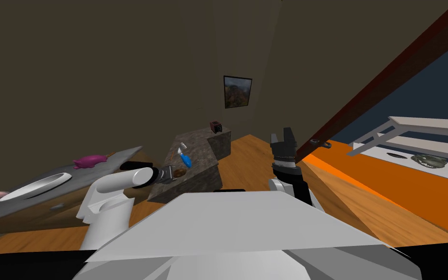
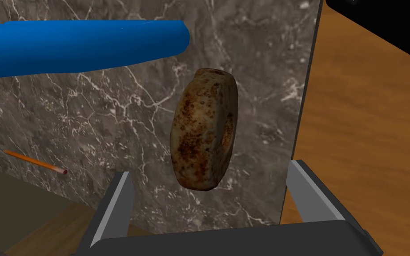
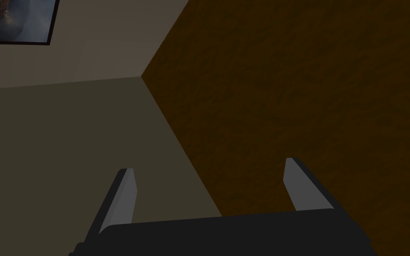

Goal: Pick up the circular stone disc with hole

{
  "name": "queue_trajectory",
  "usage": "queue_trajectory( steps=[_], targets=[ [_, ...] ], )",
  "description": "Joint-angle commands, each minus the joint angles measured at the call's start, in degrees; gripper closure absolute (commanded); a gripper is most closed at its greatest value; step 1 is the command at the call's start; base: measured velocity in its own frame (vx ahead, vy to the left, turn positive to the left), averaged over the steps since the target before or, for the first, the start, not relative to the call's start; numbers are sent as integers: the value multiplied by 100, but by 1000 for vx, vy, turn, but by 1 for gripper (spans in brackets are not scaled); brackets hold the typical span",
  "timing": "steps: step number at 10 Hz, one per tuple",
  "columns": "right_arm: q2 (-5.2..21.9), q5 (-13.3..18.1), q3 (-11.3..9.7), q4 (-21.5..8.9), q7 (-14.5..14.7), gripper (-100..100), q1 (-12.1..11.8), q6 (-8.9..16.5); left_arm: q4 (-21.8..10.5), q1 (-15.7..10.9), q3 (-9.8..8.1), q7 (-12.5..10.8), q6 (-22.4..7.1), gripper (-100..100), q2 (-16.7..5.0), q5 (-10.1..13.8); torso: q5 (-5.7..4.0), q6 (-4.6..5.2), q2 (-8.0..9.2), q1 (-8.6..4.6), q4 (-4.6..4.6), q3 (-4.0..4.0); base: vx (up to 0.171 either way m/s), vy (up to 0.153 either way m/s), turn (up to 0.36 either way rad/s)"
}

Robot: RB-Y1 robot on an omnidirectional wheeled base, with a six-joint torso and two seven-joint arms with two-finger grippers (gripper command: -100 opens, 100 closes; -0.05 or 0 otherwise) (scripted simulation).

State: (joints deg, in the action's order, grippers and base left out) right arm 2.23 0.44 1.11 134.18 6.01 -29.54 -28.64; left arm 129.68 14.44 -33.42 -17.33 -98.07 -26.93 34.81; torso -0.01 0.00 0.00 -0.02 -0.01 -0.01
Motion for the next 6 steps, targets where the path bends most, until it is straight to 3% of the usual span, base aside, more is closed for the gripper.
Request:
queue_trajectory(
  steps=[1, 3, 4, 5, 6],
  targets=[
    [0, 0, 0, 0, 0, 0, 0, 0, -41, -56, -48, -26, -198, -100, -114, 57, 0, 0, 0, 0, 0, 0, 9, -12, 20],
    [0, 0, 0, 0, 0, 0, 0, 0, -31, -60, -76, -31, -237, -100, -147, 85, 0, 1, 0, 0, 0, 0, 2, -6, -15],
    [0, 0, 0, 0, 0, 0, 0, 0, -30, -61, -80, -34, -262, 0, -153, 89, 1, 0, 1, 2, 0, 0, 0, 0, 0],
    [0, 0, 0, 0, 0, 0, 0, 0, -215, -91, -24, 11, -110, -100, -145, 16, 1, 0, 2, 3, 0, 1, -9, -4, -41],
    [0, 0, 0, 0, 0, 0, 0, 0, -338, -110, 13, 41, -10, -100, -141, -32, 1, 1, 3, 3, 0, 1, -17, -7, -43]
  ],
)
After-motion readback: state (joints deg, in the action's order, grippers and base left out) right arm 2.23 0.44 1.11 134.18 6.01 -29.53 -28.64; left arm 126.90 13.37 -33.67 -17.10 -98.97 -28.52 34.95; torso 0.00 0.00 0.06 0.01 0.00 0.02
